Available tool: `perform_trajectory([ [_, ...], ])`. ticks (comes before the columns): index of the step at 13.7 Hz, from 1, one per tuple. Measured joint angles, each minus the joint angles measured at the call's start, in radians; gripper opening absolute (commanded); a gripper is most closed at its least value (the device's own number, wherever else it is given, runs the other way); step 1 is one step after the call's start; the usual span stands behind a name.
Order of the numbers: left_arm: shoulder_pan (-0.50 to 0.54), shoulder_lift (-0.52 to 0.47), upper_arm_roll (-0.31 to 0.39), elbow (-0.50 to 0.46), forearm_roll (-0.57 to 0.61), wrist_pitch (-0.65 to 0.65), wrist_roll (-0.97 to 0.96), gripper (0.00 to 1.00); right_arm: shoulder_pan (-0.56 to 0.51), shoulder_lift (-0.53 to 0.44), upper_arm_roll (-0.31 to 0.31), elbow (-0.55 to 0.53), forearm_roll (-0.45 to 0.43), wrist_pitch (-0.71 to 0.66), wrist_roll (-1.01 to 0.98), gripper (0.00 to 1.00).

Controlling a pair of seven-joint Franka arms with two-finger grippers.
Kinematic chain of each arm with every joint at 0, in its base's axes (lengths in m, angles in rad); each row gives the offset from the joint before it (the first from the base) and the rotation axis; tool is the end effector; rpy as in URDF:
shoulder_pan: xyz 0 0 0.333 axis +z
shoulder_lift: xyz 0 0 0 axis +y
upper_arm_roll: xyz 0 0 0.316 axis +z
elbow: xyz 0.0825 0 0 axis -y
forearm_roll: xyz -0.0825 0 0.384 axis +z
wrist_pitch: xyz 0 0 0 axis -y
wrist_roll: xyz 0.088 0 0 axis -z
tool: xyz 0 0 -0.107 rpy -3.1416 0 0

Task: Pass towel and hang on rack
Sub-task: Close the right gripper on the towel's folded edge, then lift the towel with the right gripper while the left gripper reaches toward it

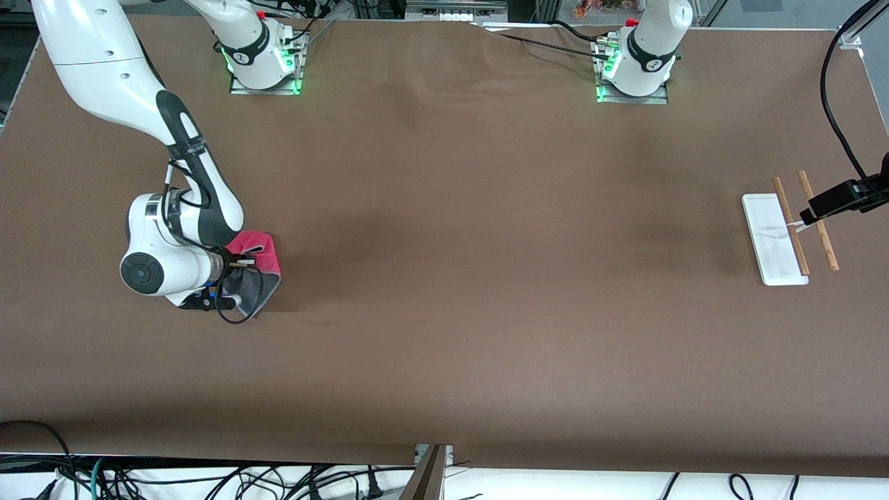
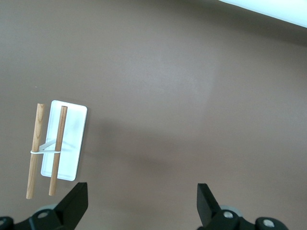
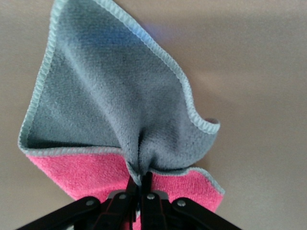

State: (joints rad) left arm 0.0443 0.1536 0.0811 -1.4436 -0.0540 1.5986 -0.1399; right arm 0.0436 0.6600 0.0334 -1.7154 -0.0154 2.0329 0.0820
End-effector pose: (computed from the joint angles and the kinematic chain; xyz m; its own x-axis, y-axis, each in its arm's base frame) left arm 0.6004 0.0661 0.5985 0.9649 0.2626 -0.0039 0.2625 -0.9640 0.0414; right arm 0.6299 0.0464 0.1824 0.9422 -0.0023 -0.3351 0.0038 -0.9998 0.0177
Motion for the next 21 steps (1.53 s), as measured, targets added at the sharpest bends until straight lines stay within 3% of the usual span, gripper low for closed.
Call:
perform_trajectory([
  [5,0.0,0.0,0.0,0.0,0.0,0.0,0.0,1.0,0.002,-0.017,0.027,0.129,0.003,-0.101,0.0,0.0],
  [9,0.001,0.0,0.0,0.0,0.0,0.0,0.0,1.0,0.014,-0.038,0.065,0.268,0.071,-0.182,0.0,0.0],
  [14,0.005,0.001,0.0,0.0,-0.008,0.001,0.0,1.0,0.029,-0.052,0.206,0.354,0.081,-0.192,0.001,0.0],
  [17,0.007,0.001,0.0,0.0,-0.01,0.002,0.0,1.0,0.088,-0.053,0.258,0.399,0.082,-0.194,0.046,0.0],
  [21,0.007,0.001,0.0,0.0,-0.01,0.002,0.0,1.0,0.225,-0.053,0.266,0.435,0.082,-0.14,0.224,0.0],
])
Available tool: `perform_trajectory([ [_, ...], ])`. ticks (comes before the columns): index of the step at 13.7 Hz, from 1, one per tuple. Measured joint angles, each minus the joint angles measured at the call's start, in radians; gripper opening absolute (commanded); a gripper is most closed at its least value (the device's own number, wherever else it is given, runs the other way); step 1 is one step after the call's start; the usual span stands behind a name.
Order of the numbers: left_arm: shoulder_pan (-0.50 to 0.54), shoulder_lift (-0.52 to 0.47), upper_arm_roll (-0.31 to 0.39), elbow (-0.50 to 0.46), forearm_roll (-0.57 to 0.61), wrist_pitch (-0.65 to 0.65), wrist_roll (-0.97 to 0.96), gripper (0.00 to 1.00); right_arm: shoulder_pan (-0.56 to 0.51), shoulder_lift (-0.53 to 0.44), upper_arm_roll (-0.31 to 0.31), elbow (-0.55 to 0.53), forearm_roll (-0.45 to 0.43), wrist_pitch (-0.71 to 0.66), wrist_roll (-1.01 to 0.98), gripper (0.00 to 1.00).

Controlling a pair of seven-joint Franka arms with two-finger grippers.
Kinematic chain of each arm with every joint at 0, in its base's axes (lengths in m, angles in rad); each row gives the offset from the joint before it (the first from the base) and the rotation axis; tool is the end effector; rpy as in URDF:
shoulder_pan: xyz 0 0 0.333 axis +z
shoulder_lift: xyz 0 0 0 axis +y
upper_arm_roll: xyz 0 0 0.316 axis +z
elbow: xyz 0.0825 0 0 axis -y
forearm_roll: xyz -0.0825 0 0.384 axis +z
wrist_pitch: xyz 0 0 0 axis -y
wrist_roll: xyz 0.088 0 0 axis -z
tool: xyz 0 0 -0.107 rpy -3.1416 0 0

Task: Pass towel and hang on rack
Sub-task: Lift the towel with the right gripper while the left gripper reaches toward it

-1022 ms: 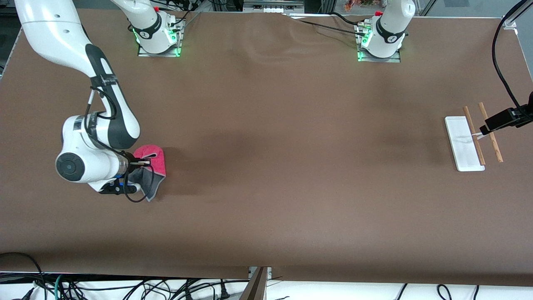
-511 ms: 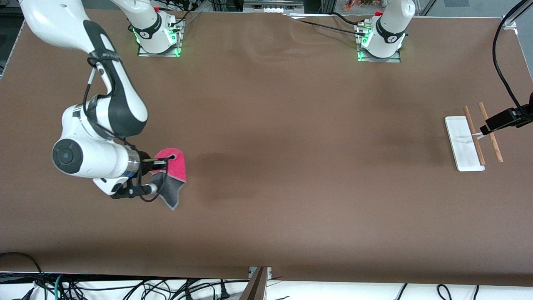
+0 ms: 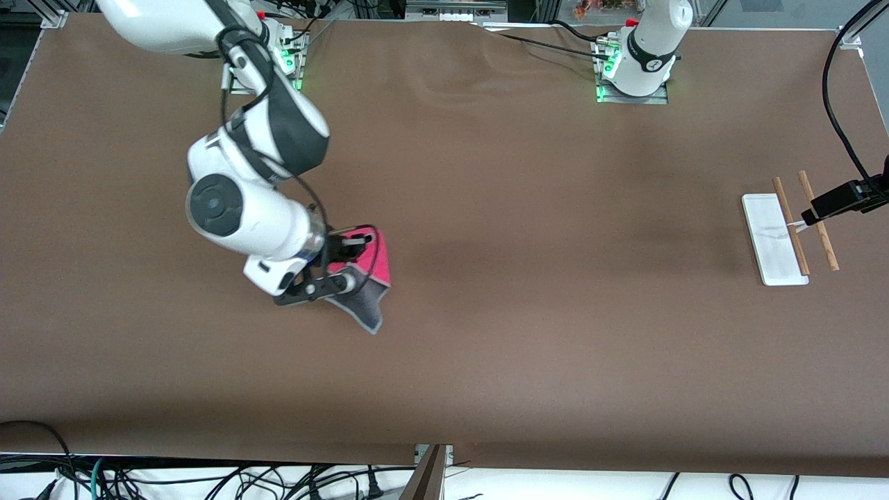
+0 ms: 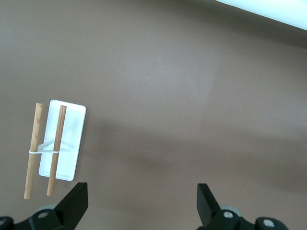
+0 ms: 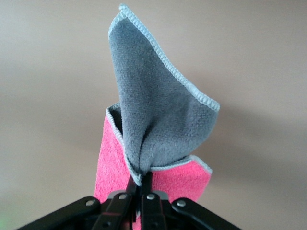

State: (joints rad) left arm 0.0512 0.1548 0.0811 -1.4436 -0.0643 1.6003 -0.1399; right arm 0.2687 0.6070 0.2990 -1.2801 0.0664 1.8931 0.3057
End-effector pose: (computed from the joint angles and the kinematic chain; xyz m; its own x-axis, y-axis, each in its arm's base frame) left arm 0.6005 0.0692 0.5980 0.9630 0.2695 -0.0049 0.2694 -0.9616 0.0516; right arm 0.6353 0.3510 0.4131 0.9801 0.1925 -0.0478 0.1771 -0.9578 -0.2263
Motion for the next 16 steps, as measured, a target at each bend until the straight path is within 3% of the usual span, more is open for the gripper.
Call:
perform_trajectory([
  [5,-0.003,0.018,-0.005,0.0,-0.001,0.0,0.0,1.0,0.132,0.001,0.0,0.017,0.0,0.078,0.136,0.0],
  [13,-0.06,0.117,-0.02,0.001,-0.045,0.012,0.06,1.0,0.204,0.001,0.001,0.067,0.0,0.088,0.141,0.0],
  [16,-0.128,0.142,-0.022,0.002,-0.152,0.01,0.062,1.0,0.231,0.002,0.001,0.07,-0.001,0.09,0.14,0.0],
])
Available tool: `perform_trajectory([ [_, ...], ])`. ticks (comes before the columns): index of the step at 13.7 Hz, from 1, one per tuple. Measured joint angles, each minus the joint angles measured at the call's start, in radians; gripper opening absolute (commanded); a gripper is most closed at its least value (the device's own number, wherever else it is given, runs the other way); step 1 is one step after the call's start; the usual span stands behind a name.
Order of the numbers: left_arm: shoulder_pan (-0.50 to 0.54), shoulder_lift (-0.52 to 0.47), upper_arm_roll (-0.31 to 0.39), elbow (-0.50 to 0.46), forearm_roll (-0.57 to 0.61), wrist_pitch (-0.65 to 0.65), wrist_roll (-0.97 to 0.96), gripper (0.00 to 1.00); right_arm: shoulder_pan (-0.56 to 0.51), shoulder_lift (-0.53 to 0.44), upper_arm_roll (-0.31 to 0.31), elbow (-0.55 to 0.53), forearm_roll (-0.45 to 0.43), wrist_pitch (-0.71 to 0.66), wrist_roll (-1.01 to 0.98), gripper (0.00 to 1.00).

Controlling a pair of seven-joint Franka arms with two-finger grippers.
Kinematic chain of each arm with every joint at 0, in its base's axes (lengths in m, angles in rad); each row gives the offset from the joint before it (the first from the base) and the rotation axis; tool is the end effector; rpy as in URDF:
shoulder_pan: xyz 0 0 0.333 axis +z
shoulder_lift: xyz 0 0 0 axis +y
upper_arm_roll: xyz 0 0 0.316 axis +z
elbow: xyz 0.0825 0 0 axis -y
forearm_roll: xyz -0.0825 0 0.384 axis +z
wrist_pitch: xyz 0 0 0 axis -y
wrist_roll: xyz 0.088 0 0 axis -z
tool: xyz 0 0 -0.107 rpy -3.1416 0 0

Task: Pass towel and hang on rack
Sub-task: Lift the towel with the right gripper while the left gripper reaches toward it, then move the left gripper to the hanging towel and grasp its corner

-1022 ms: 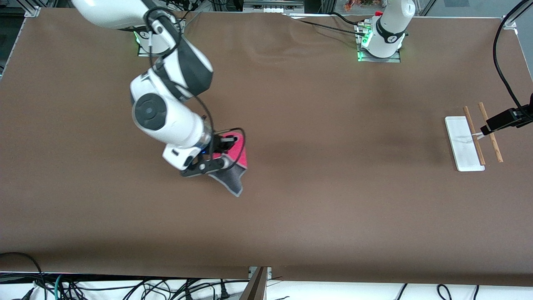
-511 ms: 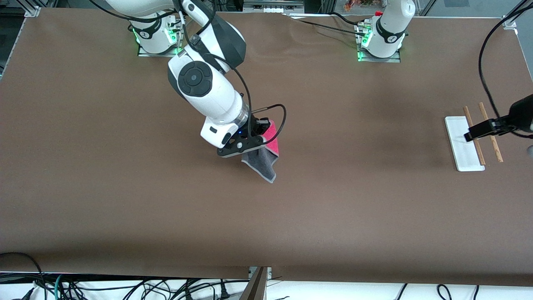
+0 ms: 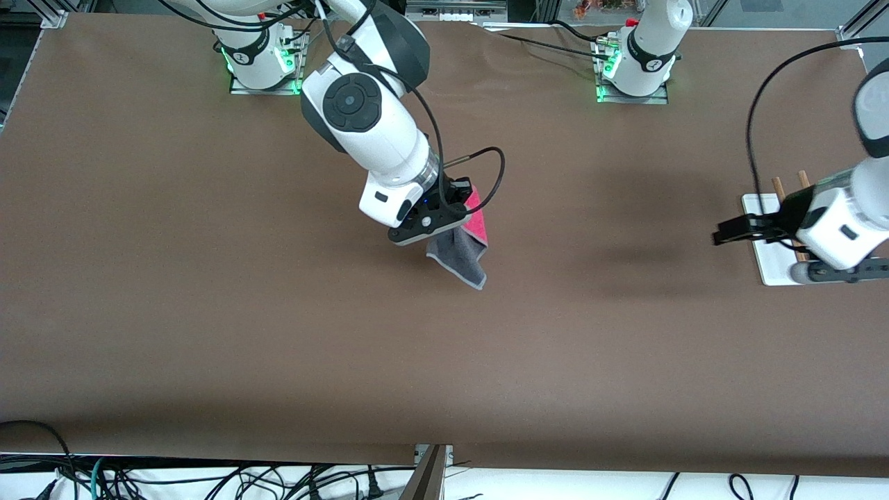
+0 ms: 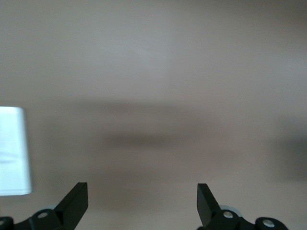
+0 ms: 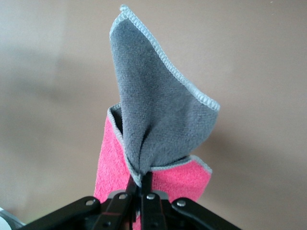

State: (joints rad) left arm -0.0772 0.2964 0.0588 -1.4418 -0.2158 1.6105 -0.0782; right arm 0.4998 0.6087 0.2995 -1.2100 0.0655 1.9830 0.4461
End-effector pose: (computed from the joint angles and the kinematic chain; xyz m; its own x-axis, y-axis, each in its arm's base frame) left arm 0.6369 -0.0386 0.5134 0.9876 0.0666 -0.1424 0.0925 -0.9786 0.1838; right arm 0.5559 0.4930 0.4545 0.9656 0.2533 0.0595 0.2596 -0.9228 -0.2847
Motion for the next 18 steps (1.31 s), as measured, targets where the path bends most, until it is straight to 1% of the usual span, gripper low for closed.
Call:
perform_trajectory([
  [1,-0.016,0.014,0.0,0.0,-0.079,0.0,-0.01,1.0,0.009,0.001,0.0,0.0,-0.002,0.0,-0.007,0.0],
  [3,-0.03,0.065,0.001,0.001,-0.281,0.002,-0.073,1.0,0.037,0.006,0.0,0.0,-0.017,0.0,-0.029,0.0],
  [5,-0.042,0.136,0.001,0.018,-0.457,0.019,-0.118,1.0,0.069,0.01,0.0,0.0,-0.055,0.0,-0.071,0.0],
  [7,-0.068,0.217,0.0,0.066,-0.579,0.064,-0.138,1.0,0.112,0.013,0.001,0.0,-0.111,0.0,-0.104,0.0],
  [8,-0.089,0.251,-0.001,0.082,-0.622,0.098,-0.14,1.0,0.132,0.016,0.0,0.0,-0.138,0.0,-0.106,0.0],
  [10,-0.14,0.296,-0.002,0.097,-0.654,0.164,-0.151,1.0,0.162,0.021,0.0,0.0,-0.162,0.001,-0.107,0.0],
  [12,-0.164,0.312,-0.002,0.102,-0.666,0.189,-0.175,1.0,0.168,0.022,-0.002,0.0,-0.164,0.001,-0.11,0.0],
  [15,-0.161,0.314,0.003,0.102,-0.681,0.183,-0.211,1.0,0.166,0.022,-0.008,0.003,-0.164,0.002,-0.114,0.0],
  [18,-0.151,0.323,0.007,0.098,-0.681,0.113,-0.228,1.0,0.165,0.022,-0.009,0.004,-0.164,0.003,-0.115,0.0],
])
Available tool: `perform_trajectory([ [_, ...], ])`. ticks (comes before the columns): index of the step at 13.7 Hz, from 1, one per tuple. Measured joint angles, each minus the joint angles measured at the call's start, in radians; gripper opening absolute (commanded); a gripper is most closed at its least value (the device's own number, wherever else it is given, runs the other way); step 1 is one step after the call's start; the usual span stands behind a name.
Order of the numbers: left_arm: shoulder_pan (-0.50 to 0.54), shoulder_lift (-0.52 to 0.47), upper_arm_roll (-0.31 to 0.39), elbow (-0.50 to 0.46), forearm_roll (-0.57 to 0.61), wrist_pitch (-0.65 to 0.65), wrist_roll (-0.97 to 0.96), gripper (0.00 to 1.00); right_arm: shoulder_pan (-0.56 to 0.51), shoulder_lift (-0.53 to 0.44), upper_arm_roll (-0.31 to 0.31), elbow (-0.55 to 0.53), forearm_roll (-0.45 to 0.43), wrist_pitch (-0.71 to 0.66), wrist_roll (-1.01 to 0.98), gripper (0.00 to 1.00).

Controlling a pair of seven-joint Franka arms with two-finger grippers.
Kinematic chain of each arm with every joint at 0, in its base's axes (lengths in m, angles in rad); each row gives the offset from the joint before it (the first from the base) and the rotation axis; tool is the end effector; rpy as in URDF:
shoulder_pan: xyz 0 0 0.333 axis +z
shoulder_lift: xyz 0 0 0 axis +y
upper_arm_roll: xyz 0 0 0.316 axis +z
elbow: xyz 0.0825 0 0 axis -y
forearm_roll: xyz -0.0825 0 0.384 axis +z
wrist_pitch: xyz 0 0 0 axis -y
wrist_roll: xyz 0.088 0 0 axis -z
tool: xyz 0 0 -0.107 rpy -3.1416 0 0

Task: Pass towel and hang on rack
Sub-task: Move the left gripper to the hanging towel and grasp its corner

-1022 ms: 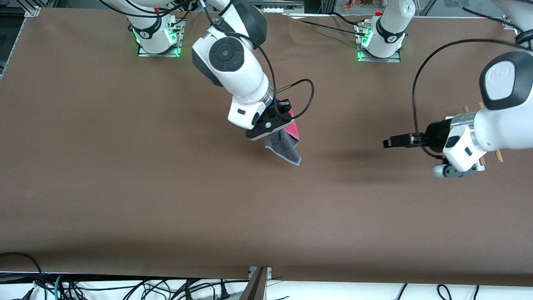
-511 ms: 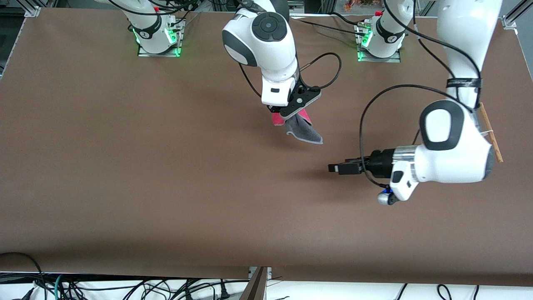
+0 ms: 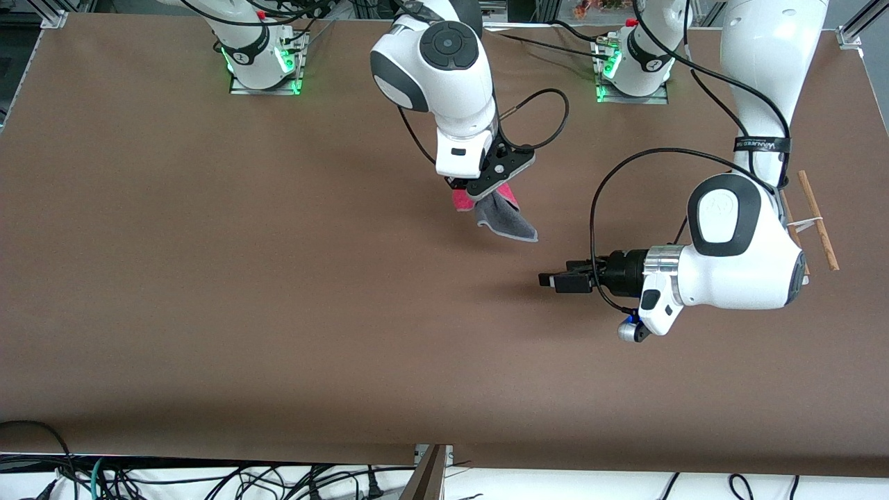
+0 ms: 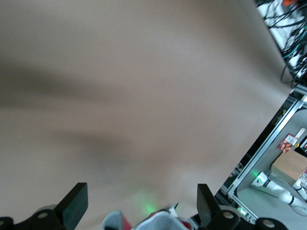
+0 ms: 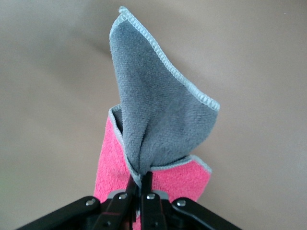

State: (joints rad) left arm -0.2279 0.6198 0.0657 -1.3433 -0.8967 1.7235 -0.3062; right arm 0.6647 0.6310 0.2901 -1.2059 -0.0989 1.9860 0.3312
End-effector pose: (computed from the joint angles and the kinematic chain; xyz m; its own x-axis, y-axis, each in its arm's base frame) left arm 0.6868 -0.1960 0.3769 0.8590 0.1736 -0.4816 0.4608 -0.6720 0.5797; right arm 0.4821 0.5700 0.4382 0.8290 0.5420 0.1377 0.5574 -0.8208 -0.1251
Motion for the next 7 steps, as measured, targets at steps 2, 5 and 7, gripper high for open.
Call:
perform_trajectory([
  [2,0.003,0.004,0.0,-0.002,0.0,-0.051,-0.027,1.0,-0.003,0.0,-0.002,0.007,0.0,0.003,-0.001,0.0],
  [5,0.003,0.004,0.0,-0.004,0.0,-0.137,-0.048,1.0,-0.007,0.0,-0.002,0.024,0.0,0.004,-0.004,0.0],
  [7,0.003,0.004,0.0,-0.006,-0.001,-0.157,-0.085,1.0,-0.007,0.0,-0.002,0.025,0.0,0.004,-0.004,0.0],
])
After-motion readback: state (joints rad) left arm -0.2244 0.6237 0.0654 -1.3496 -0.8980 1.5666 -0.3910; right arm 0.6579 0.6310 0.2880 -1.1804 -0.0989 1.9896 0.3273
